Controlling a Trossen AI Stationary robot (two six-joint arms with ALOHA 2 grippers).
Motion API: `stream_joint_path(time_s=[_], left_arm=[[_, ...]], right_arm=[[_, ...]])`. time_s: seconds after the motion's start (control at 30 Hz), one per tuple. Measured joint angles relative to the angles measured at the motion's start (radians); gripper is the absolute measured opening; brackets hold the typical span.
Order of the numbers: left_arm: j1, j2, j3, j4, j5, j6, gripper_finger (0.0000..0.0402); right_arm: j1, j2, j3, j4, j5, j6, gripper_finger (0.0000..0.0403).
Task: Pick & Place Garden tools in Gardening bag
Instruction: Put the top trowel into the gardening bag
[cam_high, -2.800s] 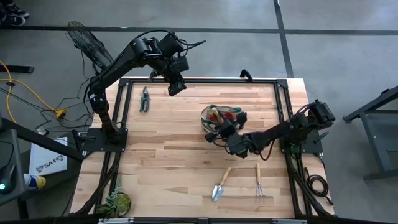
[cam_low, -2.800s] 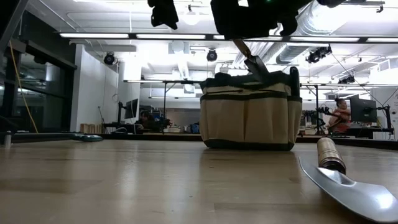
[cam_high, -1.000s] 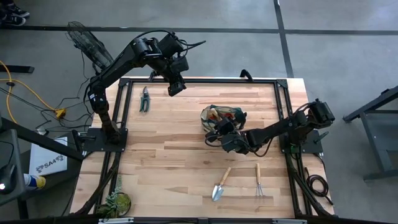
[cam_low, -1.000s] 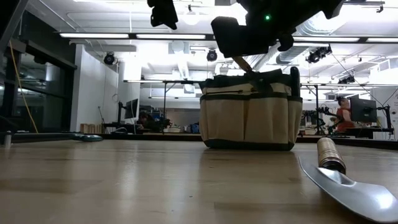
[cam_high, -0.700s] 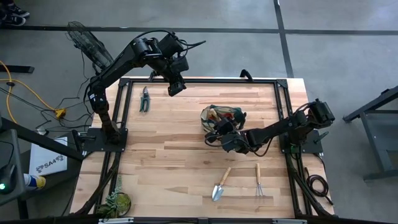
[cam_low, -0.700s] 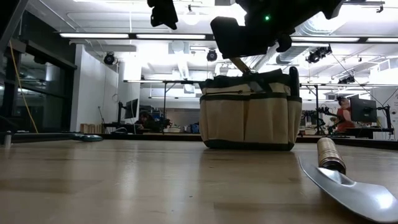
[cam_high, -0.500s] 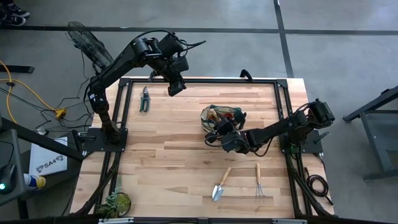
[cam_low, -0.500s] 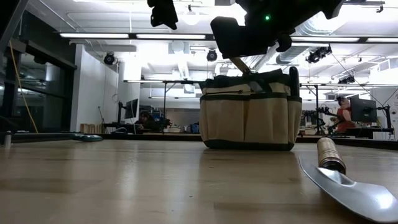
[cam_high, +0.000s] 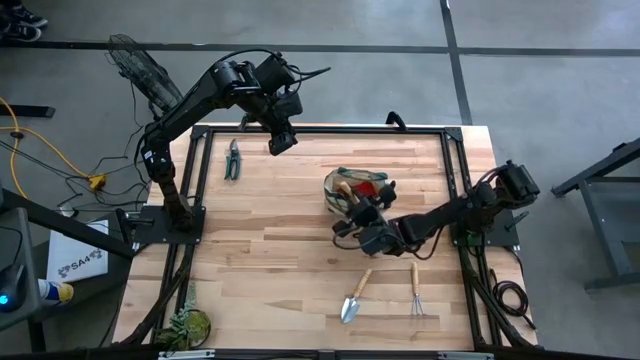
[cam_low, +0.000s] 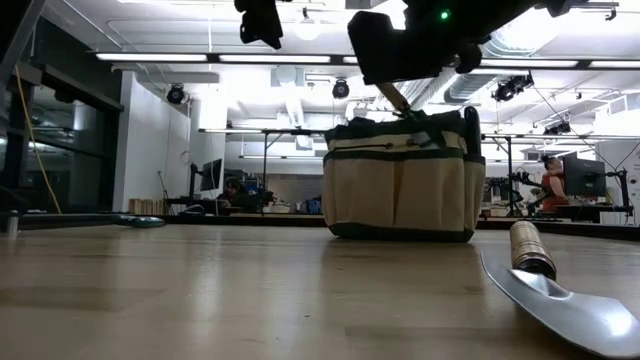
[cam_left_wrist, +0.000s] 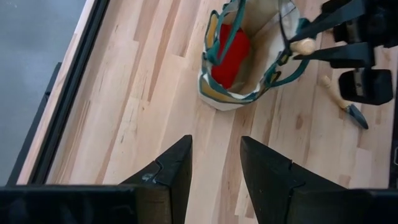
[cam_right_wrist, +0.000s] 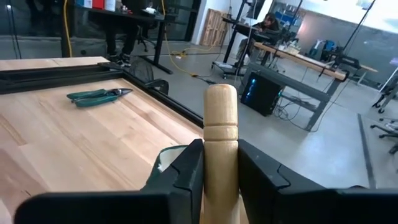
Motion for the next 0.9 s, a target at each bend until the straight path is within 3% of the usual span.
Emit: stream_joint_path(time_s=[0.37, 0.53, 0.7, 0.9], left_arm=[[0.000, 0.000, 0.000, 0.003, -0.011, 0.000, 0.0132], [0.000, 0.000, 0.000, 0.003, -0.011, 0.000, 0.0132], [0.000, 0.000, 0.000, 0.003, -0.011, -0.001, 0.0132], [0.000, 0.000, 0.000, 0.003, -0.011, -0.001, 0.0132]], right_arm=[[-0.003, 0.000, 0.000, -0.049, 0.049, 0.005, 0.0064], [-0.021, 0.000, 0.000, -0.174, 0.001, 0.138, 0.0063], [-0.009, 0.000, 0.000, -0.233, 0.038, 0.211, 0.0064], [-0.007, 0.000, 0.000, -0.235, -0.043, 0.210, 0.0068]])
